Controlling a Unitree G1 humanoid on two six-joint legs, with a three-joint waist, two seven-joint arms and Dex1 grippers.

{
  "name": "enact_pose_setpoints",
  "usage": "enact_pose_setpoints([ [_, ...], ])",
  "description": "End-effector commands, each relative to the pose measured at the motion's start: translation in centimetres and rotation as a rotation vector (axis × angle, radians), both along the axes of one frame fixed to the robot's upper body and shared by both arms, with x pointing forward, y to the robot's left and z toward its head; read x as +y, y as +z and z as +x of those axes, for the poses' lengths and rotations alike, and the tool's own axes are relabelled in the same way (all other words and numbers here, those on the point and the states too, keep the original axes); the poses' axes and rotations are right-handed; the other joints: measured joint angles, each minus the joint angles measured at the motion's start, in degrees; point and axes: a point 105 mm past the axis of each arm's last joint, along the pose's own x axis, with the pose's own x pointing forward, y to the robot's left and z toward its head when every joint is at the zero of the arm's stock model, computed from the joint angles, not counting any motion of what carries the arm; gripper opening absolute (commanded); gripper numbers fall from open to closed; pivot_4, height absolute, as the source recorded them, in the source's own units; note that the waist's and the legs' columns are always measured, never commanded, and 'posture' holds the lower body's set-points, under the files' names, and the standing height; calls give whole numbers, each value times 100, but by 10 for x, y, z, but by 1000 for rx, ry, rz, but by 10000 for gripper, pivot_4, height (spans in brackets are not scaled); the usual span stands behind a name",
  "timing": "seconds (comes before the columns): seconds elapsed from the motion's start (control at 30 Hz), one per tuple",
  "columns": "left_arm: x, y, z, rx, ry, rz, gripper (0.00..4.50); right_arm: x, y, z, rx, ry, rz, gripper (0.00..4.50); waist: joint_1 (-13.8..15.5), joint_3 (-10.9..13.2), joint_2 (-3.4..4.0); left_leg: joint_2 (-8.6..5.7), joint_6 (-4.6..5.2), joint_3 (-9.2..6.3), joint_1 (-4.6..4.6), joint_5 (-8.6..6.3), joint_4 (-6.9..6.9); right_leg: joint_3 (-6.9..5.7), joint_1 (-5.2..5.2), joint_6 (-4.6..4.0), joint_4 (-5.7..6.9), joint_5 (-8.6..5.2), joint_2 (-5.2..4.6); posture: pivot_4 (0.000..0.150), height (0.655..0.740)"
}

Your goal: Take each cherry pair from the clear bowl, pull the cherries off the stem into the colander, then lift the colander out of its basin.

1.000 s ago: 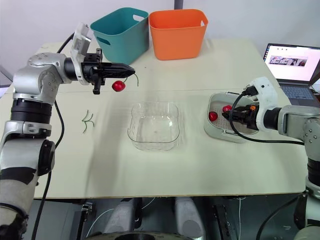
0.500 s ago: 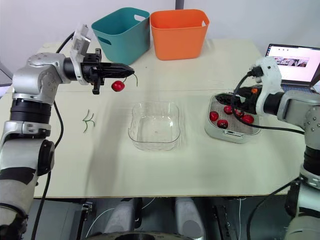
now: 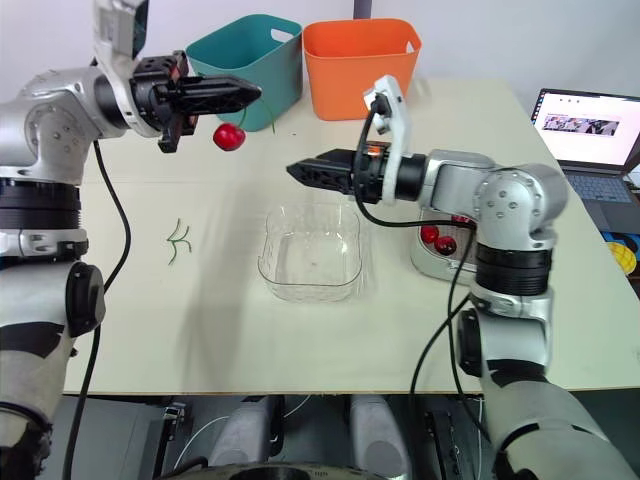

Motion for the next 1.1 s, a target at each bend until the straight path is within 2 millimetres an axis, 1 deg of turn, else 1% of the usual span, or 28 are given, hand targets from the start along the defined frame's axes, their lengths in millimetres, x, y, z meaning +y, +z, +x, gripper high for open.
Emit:
enact_pose_setpoints([
  [0.03, 1, 13, -10, -51, -9, -19, 0, 13, 24, -5, -55, 50, 94, 44460, 0, 0, 0, 0, 0, -1, 0, 0, 0, -1, 0, 0, 0, 0, 0, 1500, 7400],
  [0.2, 0, 9, -11, -44, -10, -8, 0, 33, 30, -8, -54, 99, 134, 44460, -9, 0, 0, 1, 0, -1, 1, 0, -1, -1, 0, 0, 1, 0, 1, 1500, 7400],
  [0.4, -1, 2, -9, -32, -7, 7, 0, 47, 33, -11, -53, 128, 156, 44460, -9, 0, 0, 0, 0, -1, 2, 0, -1, -1, 0, -1, 1, 0, 1, 1500, 7400],
  [0.53, -3, 1, -9, -29, -14, 2, 0, 53, 29, -10, -51, 123, 145, 44460, -10, 0, 0, 0, 0, -1, 1, 0, -1, -1, 0, -1, 1, 0, 1, 1500, 7400],
  [0.83, -8, -1, -9, -20, -33, -6, 0, 65, 19, 1, -34, 76, 133, 44460, -26, 0, 0, 0, 0, -1, 2, 0, -1, -1, 0, -1, 1, 0, 1, 1500, 7400],
  [0.93, -8, -2, -9, -19, -34, -7, 0, 65, 20, 3, -32, 68, 142, 37780, -27, 0, 0, 0, 0, -1, 1, 0, -1, -1, 0, -1, 1, 0, 1, 1500, 7400],
  [1.0, -8, -2, -8, -18, -34, -7, 0, 65, 20, 3, -34, 64, 146, 31127, -36, 0, 0, 0, 0, -1, 1, 0, -1, -1, 0, -1, 1, 0, 1, 1500, 7400],
  [1.1, -8, -2, -8, -16, -34, -9, 0, 66, 20, 4, -36, 58, 148, 19789, -56, 0, 0, 0, 0, -1, 1, 0, -1, -1, 0, -1, 1, 0, 1, 1500, 7400],
])
